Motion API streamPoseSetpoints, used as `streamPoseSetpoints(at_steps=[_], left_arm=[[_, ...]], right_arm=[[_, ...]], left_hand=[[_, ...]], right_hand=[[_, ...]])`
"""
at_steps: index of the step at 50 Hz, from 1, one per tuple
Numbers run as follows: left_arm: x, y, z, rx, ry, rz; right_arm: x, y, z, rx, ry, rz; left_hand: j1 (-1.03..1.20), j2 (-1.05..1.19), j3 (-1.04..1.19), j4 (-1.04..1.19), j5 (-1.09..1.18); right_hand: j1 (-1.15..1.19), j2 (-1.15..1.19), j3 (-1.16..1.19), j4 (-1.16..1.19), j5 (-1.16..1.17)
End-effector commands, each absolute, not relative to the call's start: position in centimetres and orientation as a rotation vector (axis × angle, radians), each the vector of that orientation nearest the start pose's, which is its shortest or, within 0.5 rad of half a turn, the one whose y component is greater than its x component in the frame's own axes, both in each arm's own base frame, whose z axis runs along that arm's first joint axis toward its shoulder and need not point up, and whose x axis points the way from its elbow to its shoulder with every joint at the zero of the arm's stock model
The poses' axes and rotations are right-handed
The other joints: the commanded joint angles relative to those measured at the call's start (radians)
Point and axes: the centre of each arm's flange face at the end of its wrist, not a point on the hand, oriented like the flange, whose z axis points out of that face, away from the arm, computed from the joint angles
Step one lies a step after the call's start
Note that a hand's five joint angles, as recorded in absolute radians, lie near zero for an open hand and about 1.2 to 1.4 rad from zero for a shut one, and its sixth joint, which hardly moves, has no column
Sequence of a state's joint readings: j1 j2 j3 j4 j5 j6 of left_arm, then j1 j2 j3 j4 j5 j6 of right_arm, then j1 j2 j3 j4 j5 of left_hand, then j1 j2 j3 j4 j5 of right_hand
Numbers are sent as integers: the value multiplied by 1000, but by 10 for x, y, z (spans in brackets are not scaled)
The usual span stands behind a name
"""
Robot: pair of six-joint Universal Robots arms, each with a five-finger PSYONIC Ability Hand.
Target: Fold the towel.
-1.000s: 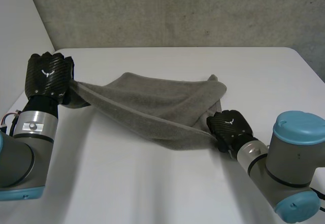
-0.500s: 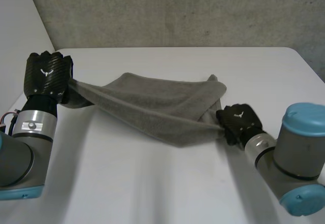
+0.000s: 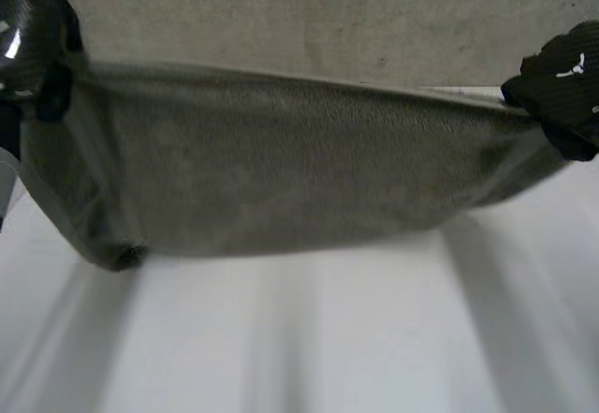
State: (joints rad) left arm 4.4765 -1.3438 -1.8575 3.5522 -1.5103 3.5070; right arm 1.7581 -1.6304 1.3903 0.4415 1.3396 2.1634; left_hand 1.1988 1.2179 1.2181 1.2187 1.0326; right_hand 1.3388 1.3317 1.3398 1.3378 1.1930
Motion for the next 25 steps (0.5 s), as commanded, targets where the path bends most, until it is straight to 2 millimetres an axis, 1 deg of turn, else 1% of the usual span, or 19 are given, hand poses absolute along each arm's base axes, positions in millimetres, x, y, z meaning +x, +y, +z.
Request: streamPoseSetpoints(at_steps=[1, 2, 4, 7, 9, 10, 11, 12, 13, 14, 15, 17, 18, 19, 20, 21, 22, 23, 25], left_arm=[[-206, -264, 268, 719, 1913, -2276], [-206, -264, 268, 719, 1914, -2276], [-212, -281, 238, 793, 1976, -2168], [-215, -290, 227, 830, 1990, -2126], [-223, -311, 220, 865, 1962, -2108], [-223, -312, 220, 865, 1961, -2108], [-227, -324, 224, 861, 1920, -2135], [-232, -338, 236, 837, 1857, -2190], [-232, -338, 236, 837, 1857, -2191], [-235, -350, 255, 794, 1776, -2266], [-235, -350, 255, 793, 1775, -2267], [-240, -368, 303, 682, 1562, -2453], [-240, -368, 303, 682, 1561, -2454], [-241, -372, 327, 617, 1441, -2557], [-240, -372, 350, 548, 1315, -2657], [-240, -372, 350, 548, 1314, -2658], [-238, -368, 371, 485, 1184, -2746], [-236, -364, 387, 426, 1076, -2813], [-235, -360, 396, 393, 1000, -2859]], right_arm=[[203, -256, 295, -1856, 2259, -1729], [203, -256, 295, -1856, 2259, -1728], [205, -262, 283, -1879, 2265, -1673], [213, -277, 265, -1897, 2256, -1629], [232, -299, 261, -1898, 2187, -1753], [232, -299, 261, -1898, 2187, -1754], [244, -310, 268, -1876, 2140, -1892], [244, -310, 268, -1875, 2139, -1893], [254, -323, 284, -1802, 2084, -2093], [261, -337, 306, -1678, 2003, -2331], [261, -337, 306, -1677, 2002, -2334], [270, -353, 354, -1373, 1710, -2782], [270, -353, 355, -1372, 1708, -2784], [270, -353, 378, -1233, 1530, -2955], [270, -353, 378, -1231, 1528, -2956], [269, -349, 399, -1109, 1373, -3086], [268, -342, 411, -1041, 1253, -3162], [268, -342, 411, -1041, 1252, -3163], [268, -335, 409, -1053, 1214, -3162]], left_hand=[[197, 178, 178, 178, 189], [197, 178, 178, 178, 189], [197, 178, 178, 178, 189], [197, 178, 178, 178, 189], [197, 178, 178, 178, 189], [197, 178, 178, 178, 189], [197, 178, 178, 178, 189], [197, 178, 178, 178, 189], [197, 178, 178, 178, 189], [197, 178, 178, 178, 189], [197, 178, 178, 178, 189], [197, 178, 178, 178, 189], [197, 178, 178, 178, 189], [197, 178, 178, 178, 189], [197, 178, 178, 178, 189], [197, 178, 178, 178, 189], [197, 178, 178, 178, 189], [197, 178, 178, 178, 189], [197, 178, 178, 178, 189]], right_hand=[[58, 65, 56, 58, 29], [58, 65, 56, 58, 29], [58, 65, 56, 58, 29], [58, 65, 56, 58, 29], [58, 65, 56, 58, 29], [58, 65, 56, 58, 29], [58, 65, 56, 58, 29], [58, 65, 56, 58, 29], [58, 65, 56, 58, 29], [58, 65, 56, 58, 29], [58, 65, 56, 58, 29], [58, 65, 56, 58, 29], [58, 65, 56, 58, 29], [58, 65, 56, 58, 29], [58, 65, 56, 58, 29], [58, 65, 56, 58, 29], [58, 65, 56, 58, 29], [58, 65, 56, 58, 29], [58, 65, 56, 58, 29]])
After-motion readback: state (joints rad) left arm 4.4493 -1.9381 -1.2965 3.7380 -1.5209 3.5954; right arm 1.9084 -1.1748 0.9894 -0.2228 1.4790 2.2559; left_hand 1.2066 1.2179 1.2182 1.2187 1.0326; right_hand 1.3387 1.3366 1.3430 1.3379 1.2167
